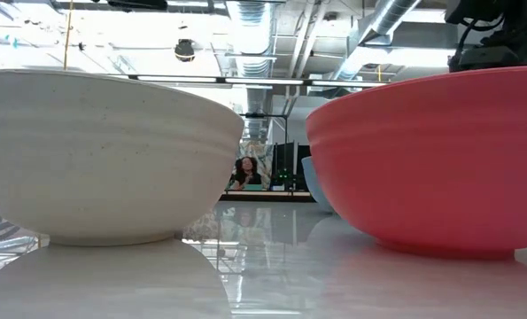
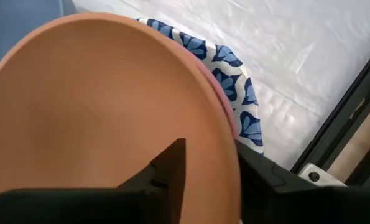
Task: Nest bowls inside each other
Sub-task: Stack the brown bowl on top of the pink bowl
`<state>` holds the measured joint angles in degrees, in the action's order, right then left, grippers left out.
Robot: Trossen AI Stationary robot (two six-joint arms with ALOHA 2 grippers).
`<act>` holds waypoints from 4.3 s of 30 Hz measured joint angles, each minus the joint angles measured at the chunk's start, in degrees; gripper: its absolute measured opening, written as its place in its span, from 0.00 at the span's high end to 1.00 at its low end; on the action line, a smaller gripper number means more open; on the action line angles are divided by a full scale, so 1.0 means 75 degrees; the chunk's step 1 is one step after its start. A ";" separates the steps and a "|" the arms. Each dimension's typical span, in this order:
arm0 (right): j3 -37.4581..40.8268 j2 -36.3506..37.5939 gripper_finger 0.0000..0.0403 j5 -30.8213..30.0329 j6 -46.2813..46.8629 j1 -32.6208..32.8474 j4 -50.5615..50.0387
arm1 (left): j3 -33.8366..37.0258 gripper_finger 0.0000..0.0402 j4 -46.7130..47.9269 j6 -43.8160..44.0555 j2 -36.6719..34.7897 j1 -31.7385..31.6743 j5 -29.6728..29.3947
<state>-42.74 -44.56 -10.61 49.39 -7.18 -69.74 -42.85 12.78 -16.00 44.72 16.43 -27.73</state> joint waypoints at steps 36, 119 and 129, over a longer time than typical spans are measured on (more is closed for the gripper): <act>-0.0006 0.2374 0.73 -0.0664 0.0445 -0.0003 0.0194 | 0.0000 0.61 -0.3117 0.0347 0.2768 -0.1767 0.3022; 0.0772 0.3888 0.97 -0.0774 -0.0882 0.0009 0.0794 | -0.1105 0.61 -0.5963 0.0710 0.6806 -0.3054 0.6218; 0.0772 0.3840 0.97 -0.0400 -0.0781 0.0009 0.0730 | -0.1105 0.61 -0.5966 0.0710 0.6806 -0.3054 0.6237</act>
<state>-36.95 -15.75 -13.61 43.53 -7.11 -64.27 -51.13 -31.96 -10.68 95.76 -6.48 19.05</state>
